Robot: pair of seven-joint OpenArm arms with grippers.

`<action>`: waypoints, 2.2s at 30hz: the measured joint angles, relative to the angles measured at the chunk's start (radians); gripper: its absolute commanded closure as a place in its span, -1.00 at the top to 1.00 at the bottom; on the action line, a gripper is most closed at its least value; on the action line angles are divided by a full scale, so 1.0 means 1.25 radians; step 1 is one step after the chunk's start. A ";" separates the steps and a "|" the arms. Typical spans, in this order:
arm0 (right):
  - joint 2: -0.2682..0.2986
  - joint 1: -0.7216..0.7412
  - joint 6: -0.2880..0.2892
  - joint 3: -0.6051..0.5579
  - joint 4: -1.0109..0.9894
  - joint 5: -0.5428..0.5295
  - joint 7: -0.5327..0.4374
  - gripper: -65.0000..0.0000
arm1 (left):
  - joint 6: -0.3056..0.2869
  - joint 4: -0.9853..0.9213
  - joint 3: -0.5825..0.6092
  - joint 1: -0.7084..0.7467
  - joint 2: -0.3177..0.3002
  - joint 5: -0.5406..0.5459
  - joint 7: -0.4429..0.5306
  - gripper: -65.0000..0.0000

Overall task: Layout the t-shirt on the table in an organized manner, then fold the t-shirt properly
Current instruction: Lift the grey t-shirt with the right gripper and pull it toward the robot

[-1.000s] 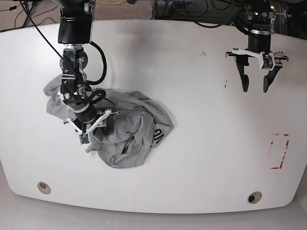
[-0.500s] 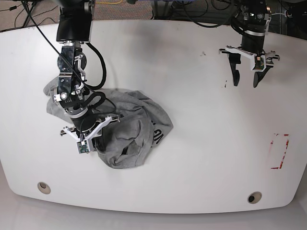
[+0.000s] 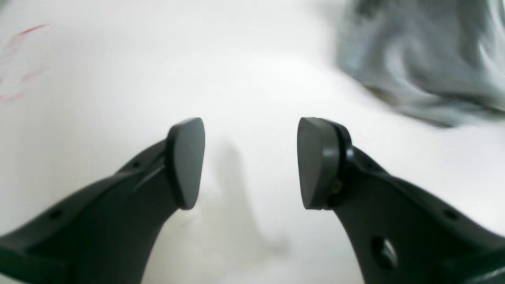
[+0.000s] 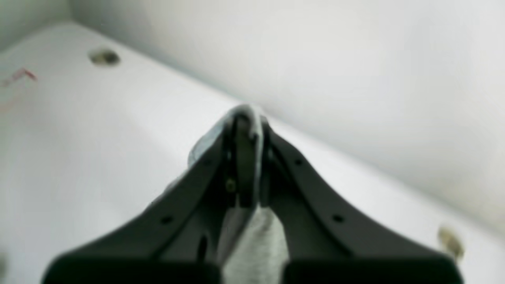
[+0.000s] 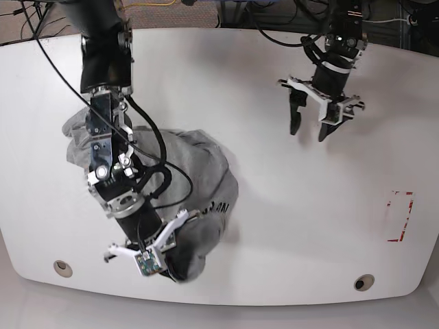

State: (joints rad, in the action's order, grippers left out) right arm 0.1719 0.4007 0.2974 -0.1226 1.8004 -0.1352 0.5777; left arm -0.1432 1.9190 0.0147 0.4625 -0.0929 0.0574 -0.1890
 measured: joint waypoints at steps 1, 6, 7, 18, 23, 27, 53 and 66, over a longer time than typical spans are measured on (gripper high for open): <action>-0.001 0.019 -0.001 -0.005 0.001 0.001 0.000 -1.00 | -0.001 0.000 0.008 -0.009 0.001 0.001 -0.005 0.08; -0.001 0.126 -0.001 -0.052 0.003 0.001 0.005 -1.00 | 0.002 0.000 0.049 -0.048 0.000 0.002 -0.050 0.08; 0.001 0.148 -0.001 -0.066 0.002 0.001 0.006 -1.00 | 0.003 0.000 0.055 -0.052 0.000 0.002 -0.050 0.08; -0.002 0.372 0.000 -0.171 0.002 -0.002 0.004 -1.00 | 0.004 0.000 0.081 -0.076 0.000 0.003 -0.061 0.08; -0.002 0.468 0.003 -0.197 0.002 -0.002 0.006 -1.00 | 0.004 -0.001 0.082 -0.073 0.000 0.002 -0.062 0.08; -0.008 0.553 0.006 -0.201 -0.009 -0.014 0.018 -1.00 | 0.003 -0.001 0.083 -0.074 0.000 0.002 -0.063 0.08; -0.028 0.590 0.008 -0.196 -0.023 -0.008 0.045 -1.00 | 0.013 -0.152 0.074 -0.175 0.068 -0.001 -0.060 0.08; -0.006 0.463 0.009 -0.135 -0.013 -0.003 0.077 -1.00 | 0.013 -0.147 0.029 -0.183 0.087 -0.001 -0.058 0.08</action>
State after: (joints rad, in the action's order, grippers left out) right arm 0.1642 0.9798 0.3088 -0.2913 1.7847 -0.1390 0.6735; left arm -0.1265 1.7355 0.0513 0.2333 0.0154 0.0559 -0.2615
